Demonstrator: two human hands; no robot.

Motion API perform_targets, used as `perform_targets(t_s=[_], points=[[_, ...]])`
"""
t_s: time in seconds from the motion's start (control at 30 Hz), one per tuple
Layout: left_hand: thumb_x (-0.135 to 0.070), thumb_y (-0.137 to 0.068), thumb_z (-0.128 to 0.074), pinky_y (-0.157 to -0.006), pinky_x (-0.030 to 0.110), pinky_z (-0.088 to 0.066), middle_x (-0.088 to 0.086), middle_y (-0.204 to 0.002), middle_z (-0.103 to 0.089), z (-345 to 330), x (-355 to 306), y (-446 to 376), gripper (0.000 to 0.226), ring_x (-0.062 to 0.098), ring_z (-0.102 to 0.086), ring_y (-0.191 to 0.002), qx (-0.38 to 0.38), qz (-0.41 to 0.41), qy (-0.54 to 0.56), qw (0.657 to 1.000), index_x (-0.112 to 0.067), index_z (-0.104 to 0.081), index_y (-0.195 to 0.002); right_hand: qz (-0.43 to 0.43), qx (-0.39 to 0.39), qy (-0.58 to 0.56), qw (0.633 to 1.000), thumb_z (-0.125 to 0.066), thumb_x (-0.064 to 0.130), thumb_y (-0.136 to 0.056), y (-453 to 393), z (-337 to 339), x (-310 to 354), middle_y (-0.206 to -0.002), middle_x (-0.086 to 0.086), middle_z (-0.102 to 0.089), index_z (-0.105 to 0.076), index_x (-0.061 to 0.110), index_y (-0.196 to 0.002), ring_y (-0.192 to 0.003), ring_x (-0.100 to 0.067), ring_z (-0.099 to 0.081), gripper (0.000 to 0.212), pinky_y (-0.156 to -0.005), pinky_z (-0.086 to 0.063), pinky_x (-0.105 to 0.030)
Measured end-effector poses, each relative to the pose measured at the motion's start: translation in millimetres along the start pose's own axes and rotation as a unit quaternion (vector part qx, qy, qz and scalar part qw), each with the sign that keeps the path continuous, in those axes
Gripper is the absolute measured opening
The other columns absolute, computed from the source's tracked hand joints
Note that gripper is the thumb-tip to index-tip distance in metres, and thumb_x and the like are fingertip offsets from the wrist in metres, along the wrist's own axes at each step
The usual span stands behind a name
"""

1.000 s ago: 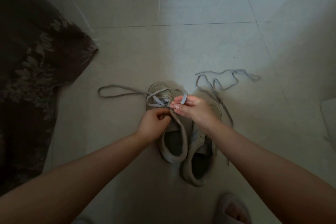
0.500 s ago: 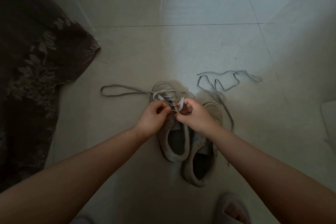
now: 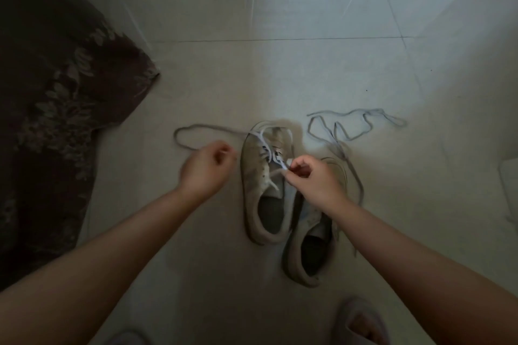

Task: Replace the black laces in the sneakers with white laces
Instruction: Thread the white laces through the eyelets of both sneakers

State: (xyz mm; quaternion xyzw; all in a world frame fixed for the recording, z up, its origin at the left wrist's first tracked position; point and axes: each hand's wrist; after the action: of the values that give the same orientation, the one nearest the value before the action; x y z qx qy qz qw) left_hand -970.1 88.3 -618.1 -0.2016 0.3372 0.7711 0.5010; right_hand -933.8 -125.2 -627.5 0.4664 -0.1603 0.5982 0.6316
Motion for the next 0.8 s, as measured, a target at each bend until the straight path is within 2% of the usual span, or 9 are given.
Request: perform_targets(t_s=[0.03, 0.1, 0.2, 0.37, 0.43, 0.5, 0.63, 0.7, 0.8], points=[[-0.034, -0.090, -0.059, -0.065, 0.029, -0.046, -0.001, -0.075, -0.065, -6.9, -18.2, 8.3, 0.016, 0.017, -0.060, -0.070, 0.044, -0.066, 0.023, 0.997, -0.019, -0.065, -0.086, -0.004, 0.014, -0.002, 1.000, -0.074, 0.018, -0.079, -1.1, -3.3, 1.0, -0.074, 0.005, -0.061, -0.056, 0.023, -0.076, -0.071, -0.010, -0.057, 0.019, -0.066, -0.045, -0.020], [-0.041, -0.084, -0.058, -0.070, 0.030, -0.050, 0.002, -0.085, -0.063, -23.9, -41.8, 16.5, 0.027, 0.018, -0.061, -0.077, 0.113, -0.163, -0.010, 0.980, -0.019, -0.068, -0.095, -0.007, 0.023, 0.012, 1.000, -0.073, 0.016, -0.079, -2.5, -8.4, 2.8, -0.078, 0.002, -0.061, -0.056, 0.022, -0.078, -0.077, -0.015, -0.060, 0.018, -0.072, -0.047, -0.027], [-0.041, -0.084, -0.054, -0.079, 0.033, -0.050, 0.004, -0.103, -0.056, -33.5, -57.5, 9.1, 0.032, 0.023, -0.059, -0.098, 0.119, -0.178, -0.121, 0.969, -0.017, -0.065, -0.103, -0.019, 0.030, 0.007, 0.999, -0.069, 0.009, -0.082, -3.9, -3.8, 4.5, -0.078, 0.004, -0.060, -0.058, 0.016, -0.086, -0.080, -0.014, -0.058, 0.014, -0.071, -0.044, -0.023], [-0.024, -0.083, -0.055, -0.090, 0.035, -0.045, 0.008, -0.121, -0.051, -37.3, -58.5, 1.2, 0.039, 0.026, -0.047, -0.117, 0.134, -0.205, -0.167, 0.955, -0.013, -0.053, -0.120, -0.026, 0.051, -0.012, 0.998, -0.073, 0.019, -0.081, -3.5, 0.8, 6.3, -0.080, 0.006, -0.062, -0.063, 0.011, -0.091, -0.076, -0.008, -0.059, 0.016, -0.066, -0.043, -0.011], [-0.019, -0.083, -0.057, -0.088, 0.037, -0.045, 0.009, -0.119, -0.051, -38.6, -52.4, -0.2, 0.034, 0.027, -0.046, -0.116, 0.128, -0.199, -0.181, 0.955, -0.009, -0.053, -0.116, -0.023, 0.051, -0.007, 0.998, -0.074, 0.022, -0.080, -3.3, -0.6, 6.5, -0.079, 0.006, -0.063, -0.064, 0.011, -0.091, -0.075, -0.006, -0.059, 0.018, -0.062, -0.042, -0.007], [-0.017, -0.087, -0.056, -0.079, 0.036, -0.043, 0.011, -0.114, -0.053, -38.8, -51.1, -2.2, 0.024, 0.028, -0.049, -0.111, 0.104, -0.197, -0.201, 0.954, -0.008, -0.055, -0.109, -0.018, 0.042, 0.010, 0.999, -0.073, 0.024, -0.081, -1.4, -3.6, 7.4, -0.076, 0.008, -0.062, -0.064, 0.014, -0.088, -0.073, -0.006, -0.058, 0.015, -0.060, -0.041, -0.009], [-0.011, -0.089, -0.053, -0.067, 0.034, -0.040, 0.010, -0.104, -0.058, -34.0, -47.4, -6.1, 0.014, 0.030, -0.056, -0.100, 0.060, -0.223, -0.211, 0.950, -0.008, -0.063, -0.098, 0.026, 0.002, 0.060, 0.998, -0.072, 0.023, -0.079, 0.4, -12.7, 11.1, -0.070, 0.005, -0.060, -0.059, 0.020, -0.075, -0.069, -0.013, -0.059, 0.014, -0.064, -0.046, -0.025], [-0.007, -0.085, -0.057, -0.069, 0.036, -0.045, 0.012, -0.101, -0.059, -25.0, -32.4, -7.0, 0.012, 0.032, -0.056, -0.098, 0.028, -0.225, -0.177, 0.958, -0.007, -0.066, -0.093, 0.027, -0.003, 0.080, 0.996, -0.070, 0.021, -0.079, 0.2, -13.2, 15.1, -0.066, 0.007, -0.056, -0.056, 0.021, -0.071, -0.065, -0.011, -0.054, 0.016, -0.058, -0.040, -0.024], [0.000, -0.081, -0.056, -0.073, 0.040, -0.049, 0.016, -0.099, -0.058, -1.6, 8.1, -17.0, 0.015, 0.035, -0.056, -0.097, -0.042, -0.135, -0.185, 0.972, -0.006, -0.067, -0.090, 0.012, -0.022, 0.067, 0.997, -0.069, 0.019, -0.077, 0.9, -10.2, 16.8, -0.062, 0.008, -0.054, -0.055, 0.022, -0.066, -0.059, -0.004, -0.049, 0.018, -0.053, -0.037, -0.020]])
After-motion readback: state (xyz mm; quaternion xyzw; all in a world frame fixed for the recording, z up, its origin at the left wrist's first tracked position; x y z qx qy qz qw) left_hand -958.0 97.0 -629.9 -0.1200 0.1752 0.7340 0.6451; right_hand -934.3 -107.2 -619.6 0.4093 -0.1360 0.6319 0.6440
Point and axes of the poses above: each hand's wrist, its own y-axis away from the middle knuckle, its own z-axis out of the back of the hand, x = y × z
